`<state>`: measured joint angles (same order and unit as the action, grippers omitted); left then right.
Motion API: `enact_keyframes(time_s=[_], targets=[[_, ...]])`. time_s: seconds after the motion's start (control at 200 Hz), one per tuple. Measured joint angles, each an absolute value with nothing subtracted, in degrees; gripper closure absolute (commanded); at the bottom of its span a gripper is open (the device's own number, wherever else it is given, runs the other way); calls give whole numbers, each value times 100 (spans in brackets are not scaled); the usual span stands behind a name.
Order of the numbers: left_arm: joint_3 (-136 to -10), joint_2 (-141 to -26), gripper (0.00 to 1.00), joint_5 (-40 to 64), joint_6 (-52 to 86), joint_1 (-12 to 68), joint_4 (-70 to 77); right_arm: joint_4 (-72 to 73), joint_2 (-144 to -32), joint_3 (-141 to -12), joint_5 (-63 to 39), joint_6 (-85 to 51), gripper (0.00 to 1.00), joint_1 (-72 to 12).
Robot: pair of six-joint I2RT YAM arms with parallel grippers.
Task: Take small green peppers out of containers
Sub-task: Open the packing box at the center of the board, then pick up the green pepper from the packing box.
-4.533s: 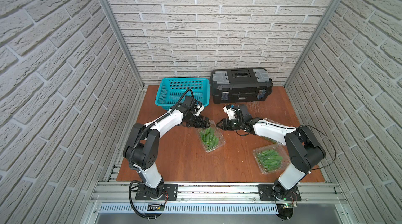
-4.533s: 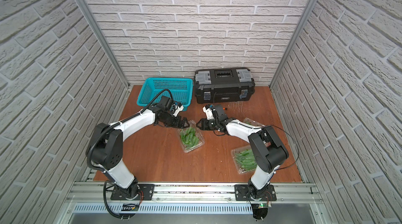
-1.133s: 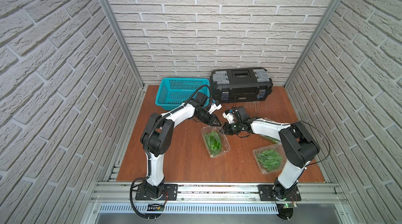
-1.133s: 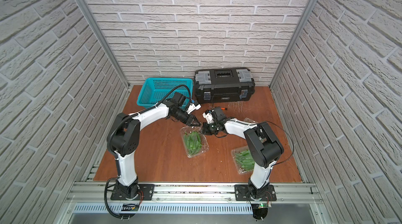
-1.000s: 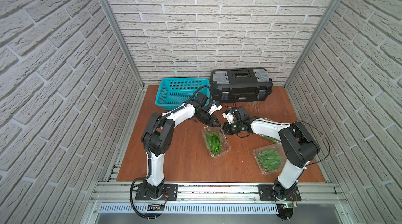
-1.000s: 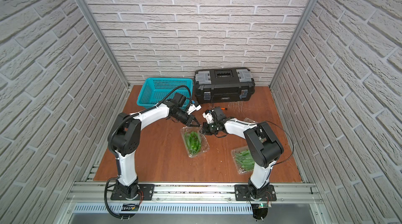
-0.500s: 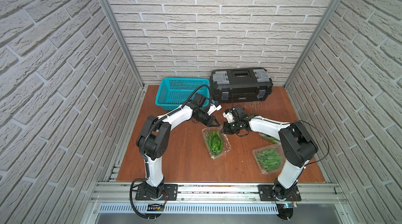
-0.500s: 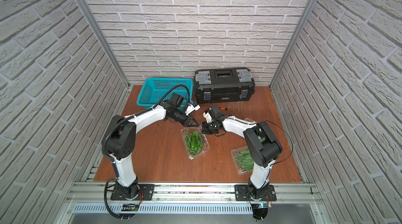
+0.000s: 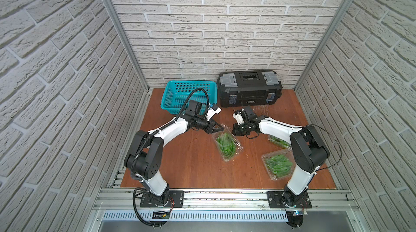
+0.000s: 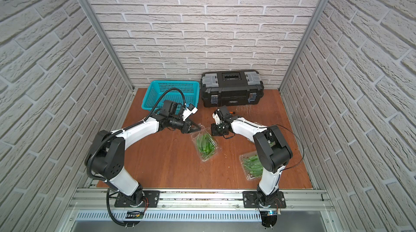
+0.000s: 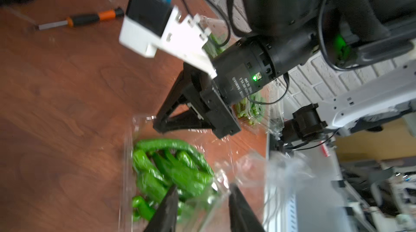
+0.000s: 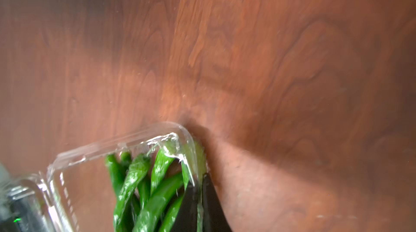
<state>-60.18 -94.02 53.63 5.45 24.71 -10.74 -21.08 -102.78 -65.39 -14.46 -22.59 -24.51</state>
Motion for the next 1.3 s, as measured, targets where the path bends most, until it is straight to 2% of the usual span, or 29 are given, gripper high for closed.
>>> enact_keyframes(time_s=[0.165,0.28,0.425,0.53,0.685,0.71,0.735,0.765,0.9,1.03,1.185,1.3], targets=[[-5461,-8967,36,5212,996,2137,-683,-2211,-10224,-6569,-1216,-2078,70,-2392],[-5196,-8580,36,5011,1334,1920,-178,-2281,-10051,-6569,-1026,-2010,67,-2383],[-4783,-7999,33,4630,1909,1586,593,-2320,-9533,-6565,-655,-1905,66,-2401],[-4442,-7677,27,4219,2405,1192,1070,-2318,-9078,-6565,-530,-1817,67,-2449],[-4244,-7634,26,3380,2821,838,1142,-2324,-8958,-6556,-657,-1754,66,-2742],[-4244,-7647,20,3227,2829,829,1098,-2327,-8995,-6545,-679,-1754,66,-2818],[-4244,-7658,4,3079,2823,829,1048,-2331,-9037,-6530,-698,-1754,66,-2884],[-4244,-7673,2,2902,2838,832,974,-2340,-9091,-6514,-720,-1756,66,-2961],[-4239,-7688,2,2379,2279,961,484,-2383,-9474,-6469,-784,-1774,65,-3258],[-4239,-7623,2,2233,1243,1431,-322,-2416,-9727,-6403,-777,-1813,65,-3413],[-4176,-7306,2,2580,86,1922,-1282,-2480,-9843,-6401,-644,-1846,66,-3441],[-3964,-6938,2,2864,-198,2003,-1559,-2477,-9909,-6399,-576,-1868,66,-3441]])
